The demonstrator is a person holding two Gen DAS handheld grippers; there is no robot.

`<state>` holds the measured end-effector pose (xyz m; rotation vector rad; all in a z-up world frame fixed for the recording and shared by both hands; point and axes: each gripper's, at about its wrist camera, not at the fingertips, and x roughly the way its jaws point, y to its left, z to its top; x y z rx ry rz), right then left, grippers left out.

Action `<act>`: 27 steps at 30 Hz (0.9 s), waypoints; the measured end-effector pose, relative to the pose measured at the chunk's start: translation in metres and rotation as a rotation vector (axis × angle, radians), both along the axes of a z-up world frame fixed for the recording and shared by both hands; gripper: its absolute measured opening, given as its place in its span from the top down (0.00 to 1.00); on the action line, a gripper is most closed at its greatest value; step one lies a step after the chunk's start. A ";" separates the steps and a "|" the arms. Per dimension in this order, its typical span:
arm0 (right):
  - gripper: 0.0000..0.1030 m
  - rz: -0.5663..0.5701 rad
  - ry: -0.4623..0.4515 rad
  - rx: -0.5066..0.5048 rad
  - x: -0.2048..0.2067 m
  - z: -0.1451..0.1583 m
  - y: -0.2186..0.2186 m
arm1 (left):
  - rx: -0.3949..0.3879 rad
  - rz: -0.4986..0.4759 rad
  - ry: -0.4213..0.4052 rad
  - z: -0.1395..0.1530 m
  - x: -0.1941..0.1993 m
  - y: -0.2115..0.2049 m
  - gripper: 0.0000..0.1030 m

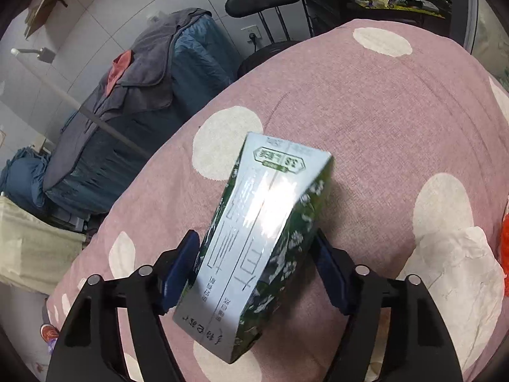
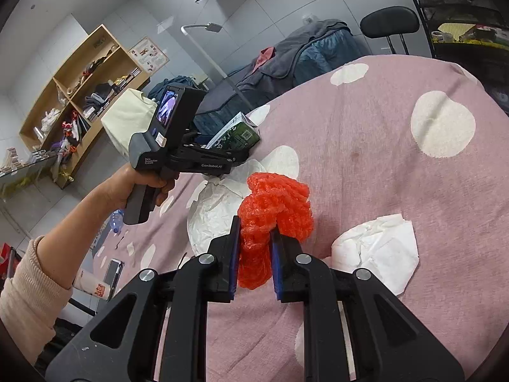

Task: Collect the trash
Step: 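Lift the green milk carton with the left tool while the right tool holds the orange net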

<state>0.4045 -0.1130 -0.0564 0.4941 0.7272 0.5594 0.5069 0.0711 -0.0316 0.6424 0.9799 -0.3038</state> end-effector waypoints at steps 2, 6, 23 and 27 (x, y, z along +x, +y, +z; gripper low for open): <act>0.83 -0.001 0.004 0.012 0.001 -0.001 -0.002 | -0.008 0.014 -0.022 0.002 -0.006 0.002 0.39; 0.83 -0.009 0.007 0.021 0.003 -0.003 -0.006 | -0.101 0.083 -0.099 0.015 -0.029 0.022 0.42; 0.83 -0.023 0.005 -0.004 -0.009 0.016 -0.006 | -0.463 0.314 -0.358 0.082 -0.191 0.075 0.47; 0.83 0.007 -0.029 -0.014 -0.032 0.034 0.000 | -0.495 0.298 -0.400 0.091 -0.224 0.065 0.47</act>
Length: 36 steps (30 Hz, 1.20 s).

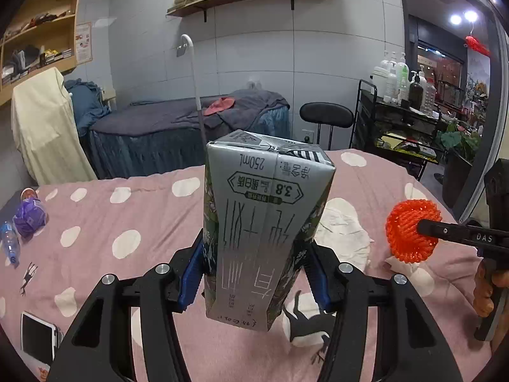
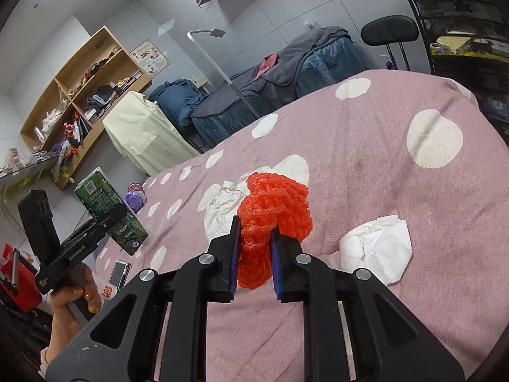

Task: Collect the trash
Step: 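Lift the green milk carton with the left tool while the right tool holds the orange net, then drop the orange net into the brown bin with the right tool while the left tool carries the carton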

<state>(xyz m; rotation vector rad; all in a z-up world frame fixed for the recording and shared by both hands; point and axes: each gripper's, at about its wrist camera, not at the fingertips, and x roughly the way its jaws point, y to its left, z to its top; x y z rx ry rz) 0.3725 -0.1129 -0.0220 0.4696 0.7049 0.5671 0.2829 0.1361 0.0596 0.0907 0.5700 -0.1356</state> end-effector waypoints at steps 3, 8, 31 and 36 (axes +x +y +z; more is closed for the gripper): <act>0.83 0.024 -0.020 -0.007 -0.021 0.009 0.002 | -0.029 -0.015 -0.035 0.009 -0.028 -0.010 0.47; 0.83 0.047 -0.049 -0.036 -0.058 0.019 -0.004 | -0.077 -0.032 -0.084 0.017 -0.064 -0.027 0.47; 0.83 -0.215 -0.066 -0.111 -0.163 0.019 -0.147 | -0.255 -0.217 -0.128 0.008 -0.105 -0.143 0.47; 0.83 -0.307 -0.038 -0.124 -0.175 0.011 -0.184 | -0.284 -0.277 -0.104 0.004 -0.099 -0.173 0.47</act>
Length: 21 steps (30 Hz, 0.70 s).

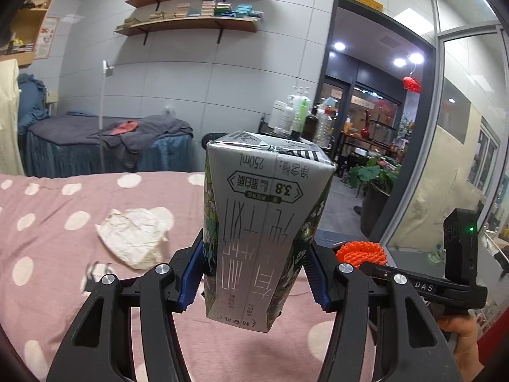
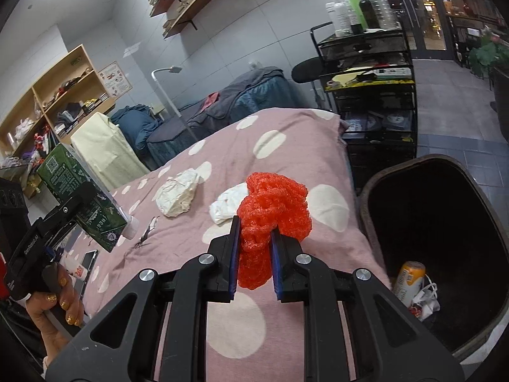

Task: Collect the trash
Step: 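Drop the orange net into the brown bin with the right tool while the left tool carries the carton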

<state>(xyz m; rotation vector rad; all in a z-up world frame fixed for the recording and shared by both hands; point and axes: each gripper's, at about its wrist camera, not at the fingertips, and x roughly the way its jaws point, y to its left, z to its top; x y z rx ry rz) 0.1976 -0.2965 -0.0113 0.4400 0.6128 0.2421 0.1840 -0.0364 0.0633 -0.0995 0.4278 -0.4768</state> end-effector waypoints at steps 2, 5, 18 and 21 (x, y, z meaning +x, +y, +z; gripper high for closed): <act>0.83 -0.038 0.005 -0.001 -0.004 -0.003 -0.014 | -0.001 -0.022 0.001 -0.002 0.000 -0.012 0.47; 0.83 -0.102 0.015 -0.008 -0.011 -0.008 -0.037 | -0.009 -0.052 0.003 -0.004 -0.003 -0.025 0.47; 0.83 -0.332 0.084 -0.098 -0.025 -0.029 -0.112 | -0.025 -0.189 0.005 -0.001 -0.004 -0.093 0.47; 0.83 -0.366 0.121 -0.108 -0.024 -0.040 -0.125 | -0.013 -0.236 0.004 -0.001 -0.005 -0.115 0.47</act>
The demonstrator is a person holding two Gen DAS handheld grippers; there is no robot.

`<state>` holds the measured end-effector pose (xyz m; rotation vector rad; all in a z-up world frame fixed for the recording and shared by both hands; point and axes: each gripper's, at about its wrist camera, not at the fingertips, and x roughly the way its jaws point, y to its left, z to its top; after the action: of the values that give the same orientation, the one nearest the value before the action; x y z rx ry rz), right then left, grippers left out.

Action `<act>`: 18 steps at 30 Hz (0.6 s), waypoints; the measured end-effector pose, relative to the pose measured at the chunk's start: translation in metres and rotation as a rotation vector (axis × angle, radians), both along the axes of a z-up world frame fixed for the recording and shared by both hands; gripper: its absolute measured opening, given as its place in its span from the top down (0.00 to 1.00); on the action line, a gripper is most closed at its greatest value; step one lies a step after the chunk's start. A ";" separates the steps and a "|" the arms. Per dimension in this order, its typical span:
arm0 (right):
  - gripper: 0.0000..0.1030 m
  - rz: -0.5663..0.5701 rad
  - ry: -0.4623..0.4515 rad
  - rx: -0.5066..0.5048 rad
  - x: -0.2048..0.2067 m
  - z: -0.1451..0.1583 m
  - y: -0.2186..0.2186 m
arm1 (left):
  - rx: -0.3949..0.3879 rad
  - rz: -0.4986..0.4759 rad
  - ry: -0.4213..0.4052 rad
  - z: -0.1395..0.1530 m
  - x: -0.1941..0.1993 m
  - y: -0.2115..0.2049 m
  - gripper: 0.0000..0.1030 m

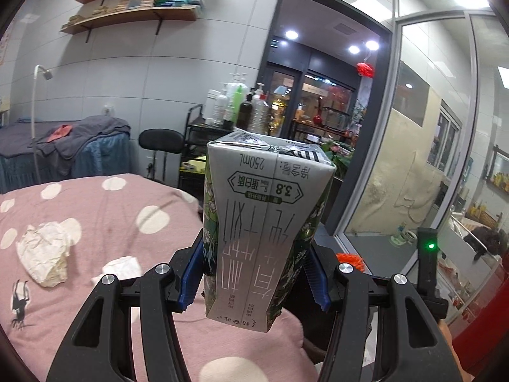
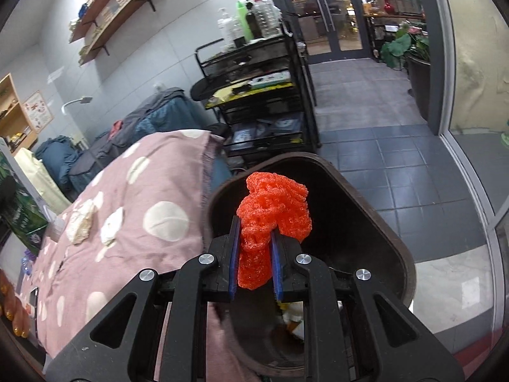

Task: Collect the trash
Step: 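Drop the orange net into the brown bin with the right tool while the left tool carries the carton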

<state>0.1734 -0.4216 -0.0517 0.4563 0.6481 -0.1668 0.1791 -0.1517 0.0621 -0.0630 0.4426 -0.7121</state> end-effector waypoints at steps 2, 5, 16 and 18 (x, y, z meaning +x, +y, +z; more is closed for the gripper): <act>0.83 -0.017 0.032 0.011 0.004 -0.010 -0.008 | 0.004 -0.028 0.007 -0.002 0.001 -0.011 0.47; 0.74 -0.016 0.065 0.076 0.007 -0.028 -0.019 | 0.025 -0.068 0.018 -0.008 0.002 -0.034 0.47; 0.35 -0.092 0.060 0.115 -0.012 -0.044 -0.030 | 0.069 -0.148 0.127 -0.045 0.008 -0.085 0.47; 0.35 -0.121 0.056 0.096 -0.017 -0.042 -0.033 | 0.074 -0.158 0.147 -0.051 0.007 -0.092 0.47</act>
<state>0.1562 -0.4548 -0.0940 0.5852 0.6860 -0.2646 0.1866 -0.2440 0.0113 -0.0104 0.6189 -0.8489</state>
